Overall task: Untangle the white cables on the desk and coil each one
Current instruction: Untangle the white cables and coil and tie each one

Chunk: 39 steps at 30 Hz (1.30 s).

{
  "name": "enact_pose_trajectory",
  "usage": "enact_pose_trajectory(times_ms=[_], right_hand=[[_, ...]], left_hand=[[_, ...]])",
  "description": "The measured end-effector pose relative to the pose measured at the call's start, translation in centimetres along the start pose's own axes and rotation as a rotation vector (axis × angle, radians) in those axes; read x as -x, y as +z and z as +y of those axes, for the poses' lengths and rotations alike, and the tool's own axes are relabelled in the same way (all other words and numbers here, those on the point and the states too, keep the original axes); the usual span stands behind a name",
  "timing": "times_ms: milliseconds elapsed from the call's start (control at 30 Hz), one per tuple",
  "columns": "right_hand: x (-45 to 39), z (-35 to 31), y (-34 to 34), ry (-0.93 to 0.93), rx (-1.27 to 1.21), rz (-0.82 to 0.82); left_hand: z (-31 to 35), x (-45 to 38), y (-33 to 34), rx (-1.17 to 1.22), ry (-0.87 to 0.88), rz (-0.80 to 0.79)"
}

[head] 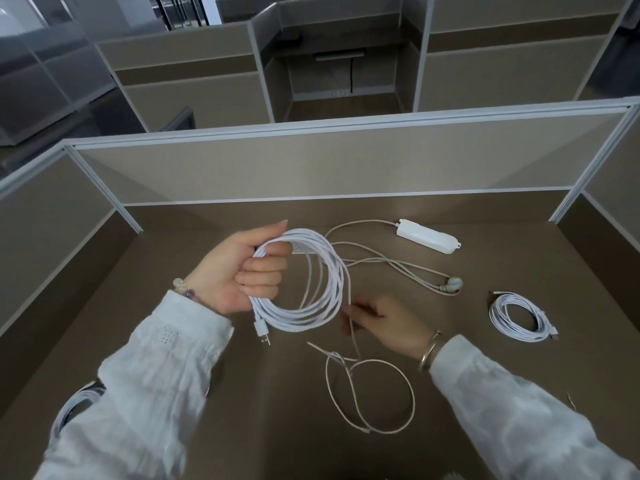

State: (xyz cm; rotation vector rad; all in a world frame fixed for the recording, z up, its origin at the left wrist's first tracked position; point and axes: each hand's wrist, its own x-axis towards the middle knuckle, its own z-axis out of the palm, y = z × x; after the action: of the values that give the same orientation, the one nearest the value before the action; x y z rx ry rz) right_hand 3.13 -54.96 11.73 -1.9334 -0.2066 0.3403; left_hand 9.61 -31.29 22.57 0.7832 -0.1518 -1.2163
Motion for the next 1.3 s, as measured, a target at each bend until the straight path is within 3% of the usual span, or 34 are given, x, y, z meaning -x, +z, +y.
enact_pose_trajectory(times_ms=[67, 233, 400, 600, 767, 1067, 1200, 1300], right_hand=[[0.1, 1.3, 0.7, 0.029, -0.111, 0.026], [0.9, 4.3, 2.0, 0.026, -0.106, 0.1], [1.2, 6.4, 2.6, 0.009, 0.07, 0.111], [1.7, 6.5, 2.3, -0.021, 0.235, 0.284], [3.0, 1.8, 2.8, -0.158, 0.299, 0.355], [4.5, -8.0, 2.8, -0.382, 0.507, 0.305], [4.1, -10.1, 1.9, -0.439, 0.547, 0.321], [3.4, -10.5, 0.9, -0.445, 0.54, 0.338]], left_hand=[[0.1, 0.4, -1.0, 0.08, 0.053, -0.037], [0.4, 1.4, -3.8, 0.291, 0.311, -0.068], [0.9, 2.4, -5.2, 0.414, 0.525, -0.02], [1.0, 2.2, -3.0, 0.325, 0.795, 0.428], [0.1, 0.9, -1.9, 0.064, 0.772, 0.581], [-2.2, -1.5, 0.7, -0.42, 0.689, 0.834], [-4.0, -2.8, 2.9, -0.616, 0.587, 0.854], [-5.0, -3.2, 4.1, -0.628, 0.423, 0.737]])
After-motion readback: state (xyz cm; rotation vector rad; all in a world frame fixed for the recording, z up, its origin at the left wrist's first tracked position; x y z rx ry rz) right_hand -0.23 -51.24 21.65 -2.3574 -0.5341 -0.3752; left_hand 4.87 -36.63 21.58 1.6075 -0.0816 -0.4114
